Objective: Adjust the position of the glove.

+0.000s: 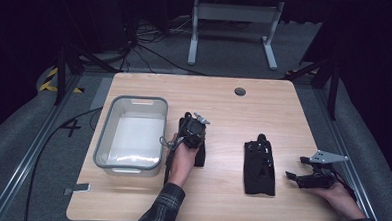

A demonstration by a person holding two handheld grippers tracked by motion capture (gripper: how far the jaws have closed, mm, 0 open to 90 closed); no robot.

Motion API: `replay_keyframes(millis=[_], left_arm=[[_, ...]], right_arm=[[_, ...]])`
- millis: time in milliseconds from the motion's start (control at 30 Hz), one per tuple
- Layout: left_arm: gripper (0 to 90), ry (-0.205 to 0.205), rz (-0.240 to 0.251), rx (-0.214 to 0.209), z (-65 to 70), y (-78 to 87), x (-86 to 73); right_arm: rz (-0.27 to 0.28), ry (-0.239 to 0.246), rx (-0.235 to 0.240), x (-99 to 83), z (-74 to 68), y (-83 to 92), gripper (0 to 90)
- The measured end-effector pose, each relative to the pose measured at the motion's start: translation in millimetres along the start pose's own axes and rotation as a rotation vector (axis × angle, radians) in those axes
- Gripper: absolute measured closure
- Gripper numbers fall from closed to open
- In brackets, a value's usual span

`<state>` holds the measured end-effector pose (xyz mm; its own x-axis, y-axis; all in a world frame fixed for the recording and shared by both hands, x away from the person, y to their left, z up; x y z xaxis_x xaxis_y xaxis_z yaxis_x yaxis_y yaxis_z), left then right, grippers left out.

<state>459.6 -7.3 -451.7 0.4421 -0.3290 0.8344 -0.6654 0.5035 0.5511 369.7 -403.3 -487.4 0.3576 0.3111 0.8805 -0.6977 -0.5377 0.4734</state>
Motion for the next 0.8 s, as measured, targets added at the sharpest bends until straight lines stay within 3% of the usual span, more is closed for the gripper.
replay_keyframes(millis=[133, 267, 367, 600, 800], left_arm=[[89.9, 0.002, -0.025, 0.010, -3.4, -7.3, -3.5], [89.9, -0.001, -0.080, -0.008, -1.3, -19.0, -12.8], [90.0, -0.012, -0.083, -0.014, 0.2, -19.7, -13.4], [90.0, -0.022, -0.078, -0.067, 10.7, -18.6, -14.4], [90.0, -0.036, -0.072, -0.146, 30.9, -19.1, -14.5]], right_arm=[[0.000, 0.001, 0.001, 0.1, 0.0, -0.3, 10.9], [-0.001, 0.000, 0.002, 0.3, -0.2, -0.8, 10.6], [-0.001, 0.000, 0.002, 0.3, -0.2, -1.0, 10.4], [-0.002, 0.001, 0.003, 0.4, -0.2, -1.3, 10.0], [-0.006, 0.001, 0.005, 0.7, -0.3, -1.8, 9.5]])
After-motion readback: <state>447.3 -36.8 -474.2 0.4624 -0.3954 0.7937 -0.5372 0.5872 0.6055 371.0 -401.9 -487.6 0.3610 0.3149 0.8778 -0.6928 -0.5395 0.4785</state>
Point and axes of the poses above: each handheld gripper's, and its own axes: y roughly backward along the jaws, x roughly out of its top, z roughly to its right, the point moved 3 cm from there along -y, roughly forward along the jaws, and after that the axes turned 15 degrees about z, right-handed, at the moved point
